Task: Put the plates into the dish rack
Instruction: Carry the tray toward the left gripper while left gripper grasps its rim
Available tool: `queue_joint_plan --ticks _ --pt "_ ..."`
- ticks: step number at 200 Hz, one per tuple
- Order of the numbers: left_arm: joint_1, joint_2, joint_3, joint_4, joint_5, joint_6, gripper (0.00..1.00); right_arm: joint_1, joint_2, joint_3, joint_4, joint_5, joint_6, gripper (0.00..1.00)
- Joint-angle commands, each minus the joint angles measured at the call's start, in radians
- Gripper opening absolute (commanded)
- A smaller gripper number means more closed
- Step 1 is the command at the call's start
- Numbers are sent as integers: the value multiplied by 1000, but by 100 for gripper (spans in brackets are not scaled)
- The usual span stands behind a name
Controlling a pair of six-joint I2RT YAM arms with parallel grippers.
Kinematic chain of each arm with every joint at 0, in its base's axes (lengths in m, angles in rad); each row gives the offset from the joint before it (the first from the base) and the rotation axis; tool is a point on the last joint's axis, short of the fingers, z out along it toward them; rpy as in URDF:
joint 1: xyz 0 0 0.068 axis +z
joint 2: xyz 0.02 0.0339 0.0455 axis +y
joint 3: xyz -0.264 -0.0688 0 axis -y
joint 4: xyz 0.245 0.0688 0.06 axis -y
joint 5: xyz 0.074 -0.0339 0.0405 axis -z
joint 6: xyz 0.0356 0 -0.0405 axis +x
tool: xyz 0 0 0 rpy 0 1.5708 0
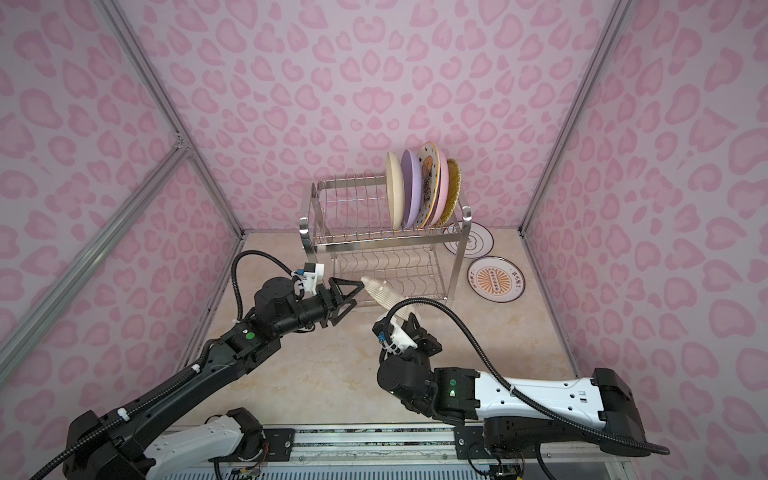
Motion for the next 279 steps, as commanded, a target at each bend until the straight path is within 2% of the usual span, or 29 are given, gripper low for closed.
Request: queue_joint_plan --ticks 1,26,57,98,127,155,169,172,185,279 --pt "0 -27 -24 113 -1 -94 84 5 18 -16 174 72 -125 0" --pt "-1 -62 -30 109 -16 -108 81 23 33 -21 181 82 -131 0" --pt "-1 -66 -32 121 -11 -130 70 31 49 -29 212 104 -158 0" --pt "-5 -26 -32 177 22 -180 62 50 73 -52 323 132 -256 0" --pt "-5 -12 -31 192 28 -205 47 59 104 -68 431 144 -347 0" --pt "-5 -10 -28 192 30 -218 38 59 140 -69 508 172 -399 0" --pt "-7 -15 -30 187 27 -221 37 59 149 -73 537 181 -414 0" --pt "-7 -17 -31 185 27 -222 33 60 150 -74 543 182 -419 0" --pt "-7 -22 -32 176 24 -220 29 59 150 -81 570 180 -430 0" --pt "-7 -5 -33 155 36 -214 25 66 135 -90 593 189 -456 0"
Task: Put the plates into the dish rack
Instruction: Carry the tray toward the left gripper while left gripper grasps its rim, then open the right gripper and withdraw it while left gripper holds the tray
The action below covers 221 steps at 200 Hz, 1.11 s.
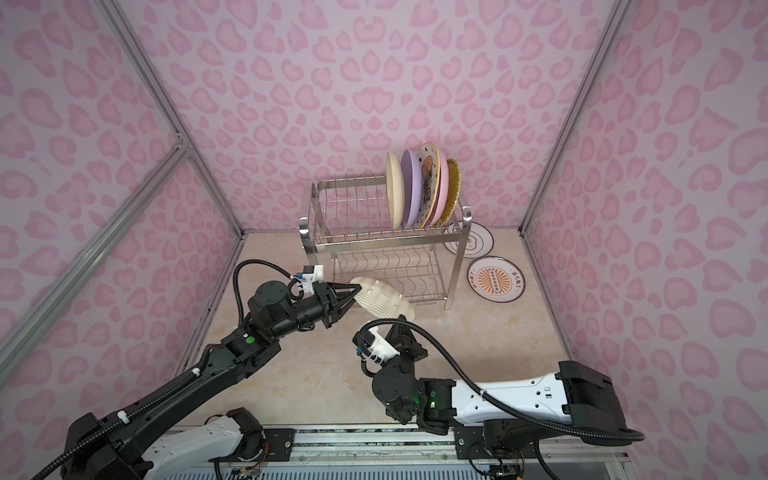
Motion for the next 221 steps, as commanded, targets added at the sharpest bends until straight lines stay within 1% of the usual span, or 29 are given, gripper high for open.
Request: queue_joint_plan --ticks 1,25,33,51,85,100,102,104,114,119,134,139,146,152,159,164,176,205,221 --pt "-1 9 4 17 14 8 25 6 -4 -5 46 27 -3 0" --pt "-1 15 14 -5 16 18 23 10 -4 -5 48 27 -4 0" --pt "-1 15 12 -4 13 16 20 10 -1 -5 49 27 -4 0" --pt "-3 17 8 -4 12 15 18 10 1 -7 51 27 -4 0" --pt "-3 13 1 2 9 11 3 13 -8 -7 54 25 -3 0" --pt "-4 3 -5 4 -6 17 3 17 -12 -7 58 27 -1 0" --pt "-4 1 -6 3 -8 19 3 17 -13 -7 57 27 -1 2" --pt "-4 -1 -7 3 -9 19 3 17 -12 -6 58 27 -3 6" --pt "-4 -10 -10 -1 -24 23 3 22 -16 -4 61 34 -3 31" --pt "-4 -14 -11 -4 -30 27 3 25 -19 -1 64 39 5 41" --pt "-4 -22 -11 -4 -42 32 3 40 -43 4 33 35 35 68" --pt "-4 -22 -9 -5 -45 33 3 47 -55 15 -19 32 71 76" --pt "-4 -22 -7 -5 -48 38 3 54 -67 44 -131 22 161 87" --pt "-4 -22 -4 -7 -51 43 3 56 -81 81 -297 -1 272 98" --pt "-4 -23 -1 -11 -54 49 3 56 -93 135 -499 -46 422 99" --pt "-3 -23 -1 -11 -58 52 3 56 -102 167 -611 -80 517 99" --pt "-5 -30 -3 -14 -65 63 3 59 -130 206 -742 -138 632 99" --pt "-4 -72 -16 -46 -87 119 3 68 -276 185 -812 -288 738 99" --pt "-4 -111 -25 -67 -95 166 3 67 -377 166 -813 -329 765 99"
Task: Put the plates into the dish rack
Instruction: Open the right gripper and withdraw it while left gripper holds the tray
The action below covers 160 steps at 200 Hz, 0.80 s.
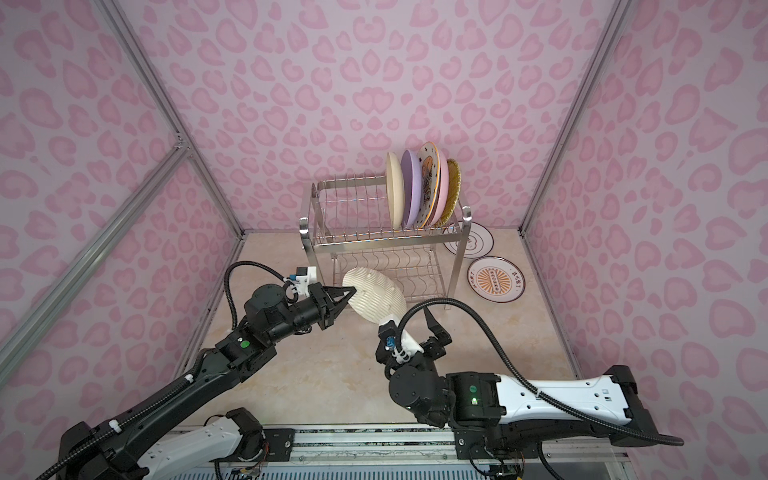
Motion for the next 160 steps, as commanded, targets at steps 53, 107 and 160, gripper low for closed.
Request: queue_joint_plan --ticks 53,107,160 --pt "-17 -189 29 -153 -5 290 3 -198 -296 -33 -137 -368 252 99" --pt "-225 -218 257 -389 -141 514 3 -462 -346 -86 -93 -661 321 99" --pt "-352 -79 627 -534 -260 718 3 -490 -337 -98 -89 -673 342 99"
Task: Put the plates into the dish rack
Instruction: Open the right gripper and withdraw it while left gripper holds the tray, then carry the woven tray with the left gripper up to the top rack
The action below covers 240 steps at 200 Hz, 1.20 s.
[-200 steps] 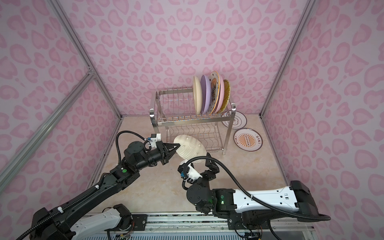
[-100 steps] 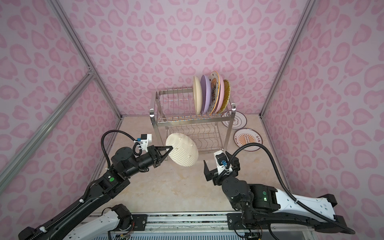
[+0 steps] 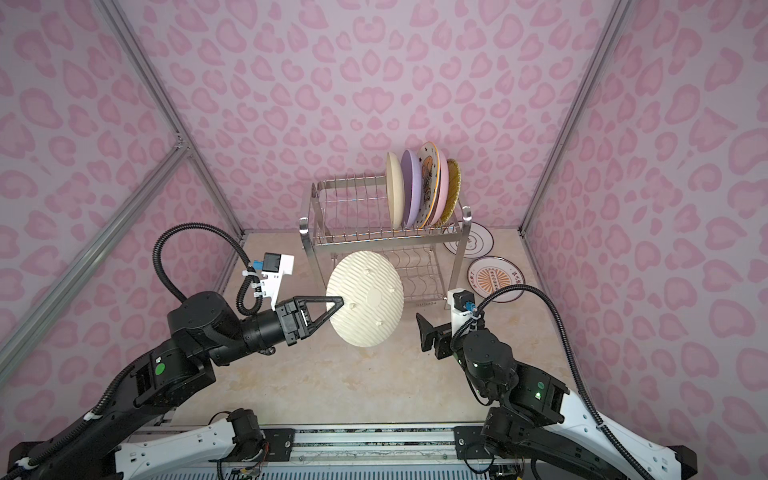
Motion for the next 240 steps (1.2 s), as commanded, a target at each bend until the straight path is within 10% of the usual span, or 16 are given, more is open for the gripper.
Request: queue_joint_plan --ticks 1,99,240 --pt "-16 47 145 -55 -84 147 3 -6 -3 -12 24 -32 26 99" --pt "-9 449 755 -255 -535 493 3 -6 -63 -70 23 -72 55 99" --pt "256 932 1180 -341 -242 315 3 -5 -159 -150 -17 -94 91 99"
